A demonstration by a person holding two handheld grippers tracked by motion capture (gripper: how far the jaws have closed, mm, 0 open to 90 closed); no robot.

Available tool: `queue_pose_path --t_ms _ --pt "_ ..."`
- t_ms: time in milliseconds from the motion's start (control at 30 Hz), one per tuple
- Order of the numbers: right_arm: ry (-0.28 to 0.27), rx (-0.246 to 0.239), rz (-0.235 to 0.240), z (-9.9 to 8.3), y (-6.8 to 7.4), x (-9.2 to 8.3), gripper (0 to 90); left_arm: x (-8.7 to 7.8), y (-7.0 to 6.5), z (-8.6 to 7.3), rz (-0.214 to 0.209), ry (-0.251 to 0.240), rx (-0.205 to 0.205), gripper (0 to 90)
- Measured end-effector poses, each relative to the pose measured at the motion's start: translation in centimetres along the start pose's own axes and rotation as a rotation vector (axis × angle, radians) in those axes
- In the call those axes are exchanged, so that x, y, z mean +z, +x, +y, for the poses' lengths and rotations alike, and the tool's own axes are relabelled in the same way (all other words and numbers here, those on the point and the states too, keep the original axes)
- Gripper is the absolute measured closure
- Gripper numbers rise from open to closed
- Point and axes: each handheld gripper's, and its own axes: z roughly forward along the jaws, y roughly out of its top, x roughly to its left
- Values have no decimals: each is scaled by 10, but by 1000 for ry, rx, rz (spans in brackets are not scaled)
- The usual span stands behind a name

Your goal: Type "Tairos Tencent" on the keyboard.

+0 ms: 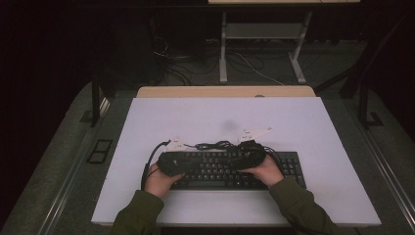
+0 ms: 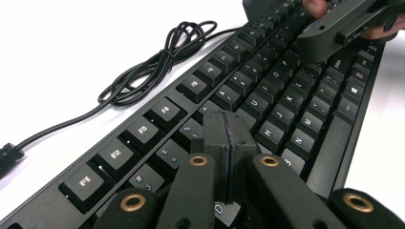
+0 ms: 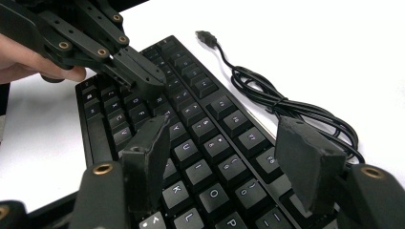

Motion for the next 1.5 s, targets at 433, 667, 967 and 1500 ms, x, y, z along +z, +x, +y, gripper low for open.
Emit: queue_pose_path --t_ms 433,667,967,1500 --pt "-10 5 -11 0 -1 -1 358 -11 1 -3 17 -25 3 666" --pt "-9 6 -12 -1 -1 -2 365 -18 2 -7 26 -39 6 535" --pt "-7 6 -7 -2 -1 -3 407 -21 1 -12 27 -41 3 364" --pt "21 2 11 -5 0 -1 555 -23 2 -15 17 -58 -5 170"
